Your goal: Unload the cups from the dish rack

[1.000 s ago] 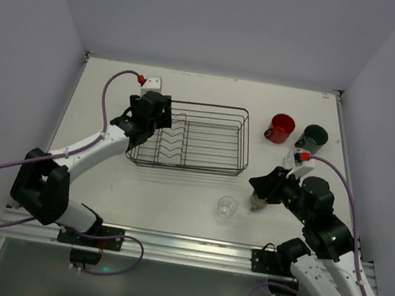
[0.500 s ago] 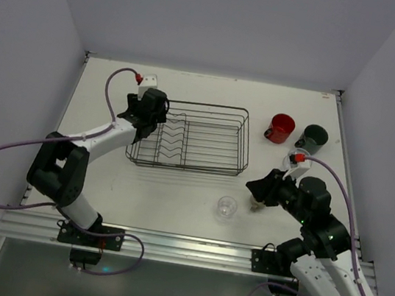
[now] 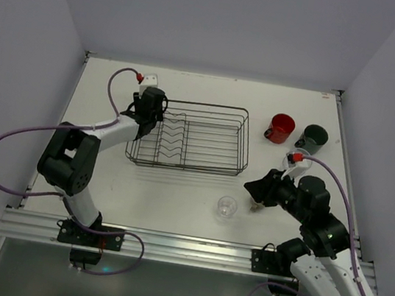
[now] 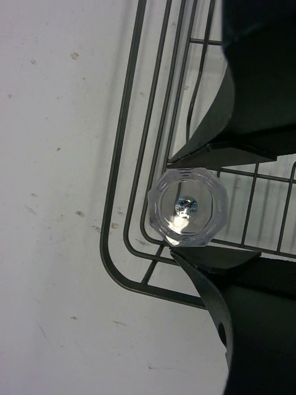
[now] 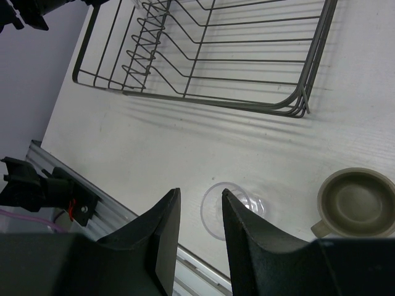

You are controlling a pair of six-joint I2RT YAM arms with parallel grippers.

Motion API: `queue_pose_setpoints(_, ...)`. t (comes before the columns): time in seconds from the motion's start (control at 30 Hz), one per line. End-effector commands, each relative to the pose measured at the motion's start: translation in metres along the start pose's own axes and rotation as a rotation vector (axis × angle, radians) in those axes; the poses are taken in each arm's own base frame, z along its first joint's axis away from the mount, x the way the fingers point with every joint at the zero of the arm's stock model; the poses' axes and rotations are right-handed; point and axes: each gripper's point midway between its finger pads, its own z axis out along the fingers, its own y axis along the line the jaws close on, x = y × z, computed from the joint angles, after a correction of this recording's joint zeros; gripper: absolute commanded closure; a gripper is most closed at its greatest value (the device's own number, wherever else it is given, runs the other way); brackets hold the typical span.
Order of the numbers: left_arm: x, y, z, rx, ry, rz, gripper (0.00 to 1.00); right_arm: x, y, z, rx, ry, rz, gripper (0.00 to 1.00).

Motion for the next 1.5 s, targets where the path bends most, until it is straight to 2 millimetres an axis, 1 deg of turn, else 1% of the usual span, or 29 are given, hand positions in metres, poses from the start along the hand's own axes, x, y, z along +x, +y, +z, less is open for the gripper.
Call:
queue_pose_setpoints(0.0, -0.036, -0.009, 0.006, 0.018, -0.101, -0.053, 0.58, 0.001, 0.011, 0.001, -0.054, 0.018, 0.0, 0.64)
queue_pose_setpoints(0.03, -0.035, -0.009, 0.006, 0.021, -0.1, -0.053, 0.62, 0.0, 0.012, 0.0, -0.057, 0.015, 0.001, 0.64)
queue_pose_setpoints(0.07, -0.036, -0.009, 0.005, 0.022, -0.101, -0.059, 0.71, -0.001, 0.013, 0.0, -0.062, 0.012, 0.0, 0.64)
queue_pose_setpoints(0.17, -0.048, -0.011, -0.008, 0.053, -0.119, -0.086, 0.79, -0.007, 0.022, 0.0, -0.096, 0.004, 0.0, 0.64)
queue_pose_setpoints(0.2, -0.063, -0.013, -0.021, 0.081, -0.151, -0.111, 0.81, -0.009, 0.026, -0.001, -0.113, 0.001, 0.009, 0.64)
queue_pose_setpoints(0.27, -0.074, -0.018, -0.037, 0.135, -0.17, -0.134, 0.83, -0.02, 0.043, -0.002, -0.186, -0.027, 0.017, 0.61)
queue_pose_setpoints(0.3, -0.092, -0.019, -0.056, 0.174, -0.209, -0.178, 0.84, -0.021, 0.054, -0.003, -0.239, -0.016, 0.047, 0.59)
queue_pose_setpoints(0.33, -0.096, -0.026, -0.068, 0.233, -0.207, -0.19, 0.85, -0.033, 0.067, -0.003, -0.297, -0.056, 0.049, 0.57)
queue_pose_setpoints(0.37, -0.095, -0.028, -0.077, 0.265, -0.203, -0.2, 0.86, -0.037, 0.074, -0.003, -0.334, -0.065, 0.065, 0.56)
queue_pose_setpoints(0.4, -0.11, -0.029, -0.1, 0.317, -0.239, -0.246, 0.87, -0.038, 0.084, -0.003, -0.385, -0.054, 0.105, 0.52)
queue_pose_setpoints(0.43, -0.11, -0.037, -0.114, 0.389, -0.233, -0.257, 0.88, -0.048, 0.095, -0.003, -0.444, -0.094, 0.104, 0.5)
queue_pose_setpoints(0.47, -0.1, -0.041, -0.123, 0.429, -0.212, -0.282, 0.89, -0.051, 0.102, -0.002, -0.478, -0.098, 0.115, 0.48)
queue_pose_setpoints(0.5, -0.11, -0.04, -0.146, 0.485, -0.241, -0.318, 0.9, -0.053, 0.108, 0.002, -0.507, -0.09, 0.147, 0.46)
queue_pose_setpoints(0.53, -0.109, -0.051, -0.164, 0.587, -0.233, -0.339, 0.91, -0.063, 0.118, 0.002, -0.566, -0.143, 0.137, 0.46)
queue_pose_setpoints(0.6, -0.1, -0.055, -0.194, 0.72, -0.215, -0.429, 0.91, -0.063, 0.136, 0.004, -0.634, -0.146, 0.14, 0.45)
queue_pose_setpoints(0.63, -0.098, -0.066, -0.214, 0.837, -0.2, -0.449, 0.91, -0.072, 0.144, 0.01, -0.65, -0.177, 0.136, 0.44)
queue_pose_setpoints(0.67, -0.095, -0.069, -0.226, 0.901, -0.188, -0.477, 0.91, -0.068, 0.159, 0.01, -0.687, -0.163, 0.125, 0.43)
queue_pose_setpoints(0.7, -0.086, -0.069, -0.238, 0.955, -0.154, -0.54, 0.91, -0.074, 0.17, 0.009, -0.716, -0.181, 0.099, 0.43)
queue_pose_setpoints(0.73, -0.088, -0.074, -0.254, 1.039, -0.152, -0.555, 0.91, -0.075, 0.179, 0.018, -0.737, -0.184, 0.091, 0.42)
queue_pose_setpoints(0.77, -0.086, -0.077, -0.265, 1.09, -0.12, -0.602, 0.92, -0.074, 0.187, 0.019, -0.763, -0.176, 0.084, 0.42)
queue_pose_setpoints(0.83, -0.083, -0.078, -0.283, 1.168, -0.108, -0.621, 0.93, -0.083, 0.199, 0.021, -0.811, -0.196, 0.068, 0.41)
queue_pose_setpoints(0.87, -0.083, -0.08, -0.295, 1.207, -0.097, -0.637, 0.94, -0.079, 0.2, 0.031, -0.806, -0.175, 0.069, 0.4)
queue_pose_setpoints(0.9, -0.083, -0.08, -0.302, 1.237, -0.095, -0.638, 0.94, -0.085, 0.203, 0.033, -0.807, -0.186, 0.062, 0.39)
queue_pose_setpoints(1.0, -0.086, -0.077, -0.318, 1.283, -0.101, -0.654, 0.94, -0.082, 0.2, 0.051, -0.765, -0.158, 0.058, 0.37)
queue_pose_setpoints(1.13, -0.089, -0.074, -0.333, 1.329, -0.113, -0.652, 0.94, -0.08, 0.199, 0.062, -0.752, -0.141, 0.065, 0.36)
queue_pose_setpoints(1.17, -0.088, -0.074, -0.334, 1.338, -0.111, -0.649, 0.94, -0.079, 0.199, 0.066, -0.747, -0.133, 0.065, 0.36)
queue_pose_setpoints(1.33, -0.083, -0.076, -0.336, 1.36, -0.104, -0.635, 0.94, -0.089, 0.209, 0.064, -0.773, -0.153, 0.044, 0.36)
queue_pose_setpoints(1.37, -0.081, -0.076, -0.335, 1.358, -0.098, -0.634, 0.94, -0.094, 0.213, 0.06, -0.788, -0.164, 0.035, 0.36)
queue_pose_setpoints(1.47, -0.079, -0.077, -0.334, 1.361, -0.092, -0.635, 0.94, -0.098, 0.22, 0.06, -0.811, -0.161, 0.023, 0.4)
